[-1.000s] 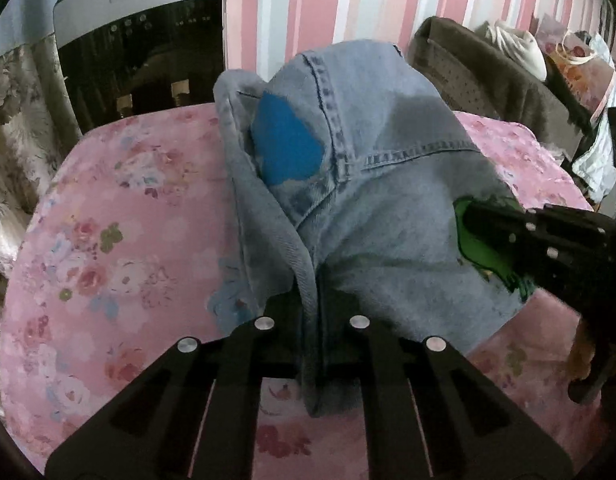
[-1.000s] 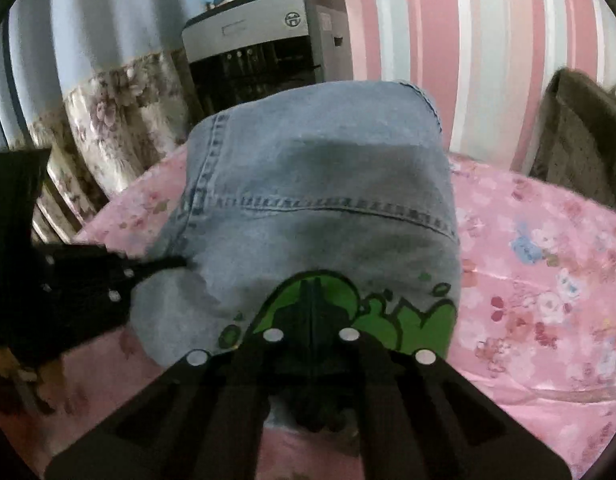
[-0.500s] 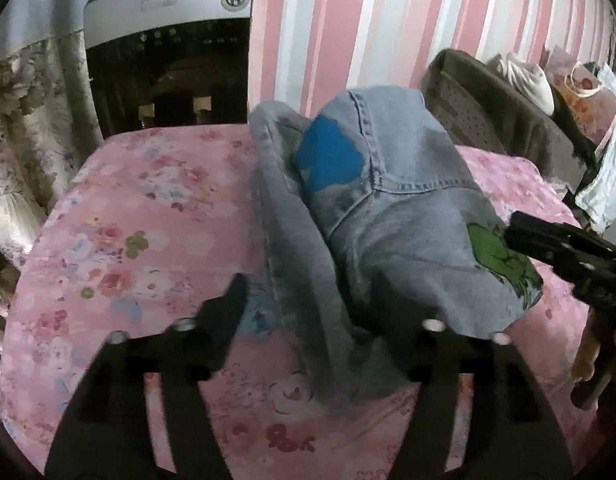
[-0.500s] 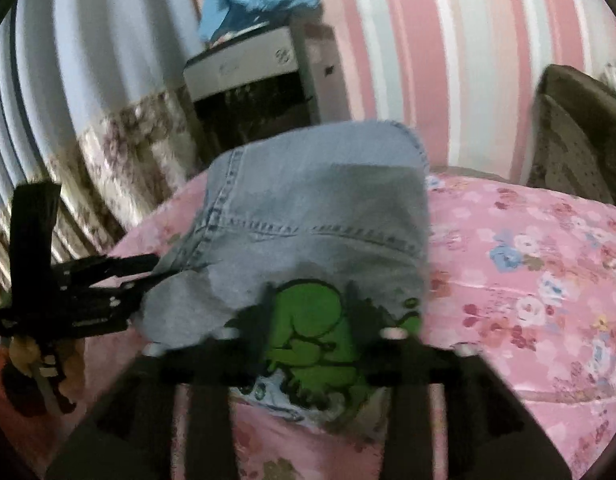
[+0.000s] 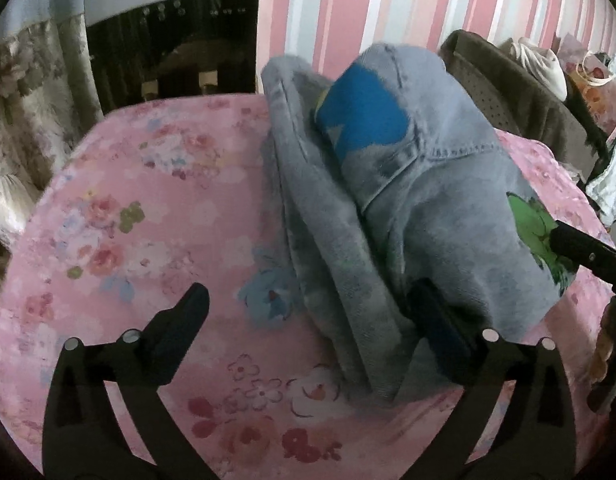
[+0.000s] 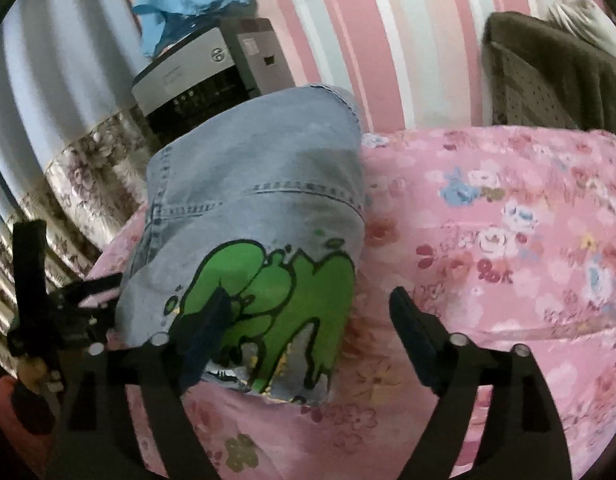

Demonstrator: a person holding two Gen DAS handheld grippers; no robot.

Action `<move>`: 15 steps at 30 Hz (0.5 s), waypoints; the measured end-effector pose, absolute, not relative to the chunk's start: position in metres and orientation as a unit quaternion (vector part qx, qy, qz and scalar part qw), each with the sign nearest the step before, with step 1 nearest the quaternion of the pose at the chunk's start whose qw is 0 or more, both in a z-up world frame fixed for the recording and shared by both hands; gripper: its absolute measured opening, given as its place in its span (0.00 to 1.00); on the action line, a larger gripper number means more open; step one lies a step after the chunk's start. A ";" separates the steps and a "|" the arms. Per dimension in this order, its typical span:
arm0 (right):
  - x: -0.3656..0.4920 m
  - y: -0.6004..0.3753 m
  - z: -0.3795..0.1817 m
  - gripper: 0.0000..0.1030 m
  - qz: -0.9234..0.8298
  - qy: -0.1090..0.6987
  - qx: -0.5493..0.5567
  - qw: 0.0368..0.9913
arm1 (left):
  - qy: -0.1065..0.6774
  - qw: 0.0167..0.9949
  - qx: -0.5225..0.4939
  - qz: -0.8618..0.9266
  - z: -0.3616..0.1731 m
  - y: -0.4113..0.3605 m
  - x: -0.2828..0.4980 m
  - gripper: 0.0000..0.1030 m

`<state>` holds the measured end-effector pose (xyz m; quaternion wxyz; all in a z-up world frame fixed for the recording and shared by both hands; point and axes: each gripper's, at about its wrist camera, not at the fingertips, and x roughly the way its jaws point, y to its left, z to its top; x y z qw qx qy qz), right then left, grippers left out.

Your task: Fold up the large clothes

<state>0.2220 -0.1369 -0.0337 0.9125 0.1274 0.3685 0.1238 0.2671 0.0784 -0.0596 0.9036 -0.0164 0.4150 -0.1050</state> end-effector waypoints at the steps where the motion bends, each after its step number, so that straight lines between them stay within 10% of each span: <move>1: 0.223 -0.135 -0.037 0.83 0.126 0.370 0.129 0.911 | 0.415 0.903 -0.022 -0.108 -0.063 0.079 0.268 0.97; 4: 0.230 -0.126 -0.045 0.83 0.133 0.374 0.125 0.909 | 0.412 0.905 -0.015 -0.107 -0.064 0.076 0.268 0.95; 12: 0.237 -0.111 -0.048 0.72 0.131 0.386 0.110 0.906 | 0.408 0.894 -0.004 -0.184 -0.061 0.058 0.260 0.32; 15: 0.236 -0.108 -0.046 0.67 0.128 0.382 0.101 0.910 | 0.398 0.899 0.021 -0.181 -0.059 0.050 0.255 0.28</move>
